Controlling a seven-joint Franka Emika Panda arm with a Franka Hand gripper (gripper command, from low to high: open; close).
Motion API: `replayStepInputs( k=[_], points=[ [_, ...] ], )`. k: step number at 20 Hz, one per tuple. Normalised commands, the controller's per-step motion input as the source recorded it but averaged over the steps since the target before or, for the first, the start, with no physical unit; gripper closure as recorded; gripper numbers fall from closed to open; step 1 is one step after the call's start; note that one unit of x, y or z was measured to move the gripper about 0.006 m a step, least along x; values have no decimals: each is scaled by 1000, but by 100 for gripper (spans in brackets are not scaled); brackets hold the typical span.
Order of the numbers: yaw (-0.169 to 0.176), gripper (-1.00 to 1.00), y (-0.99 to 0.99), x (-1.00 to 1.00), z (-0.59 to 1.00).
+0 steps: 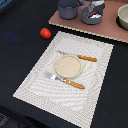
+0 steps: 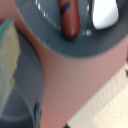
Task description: Place the fish, sausage, and tomato into the frying pan.
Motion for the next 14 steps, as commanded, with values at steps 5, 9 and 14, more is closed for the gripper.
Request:
replayStepInputs(
  k=[5,9,14],
  points=[
    [-4,-100,-430,-651,273],
    [-50,-100,-412,-654,74],
    [-61,-100,-518,-663,-59]
  ],
)
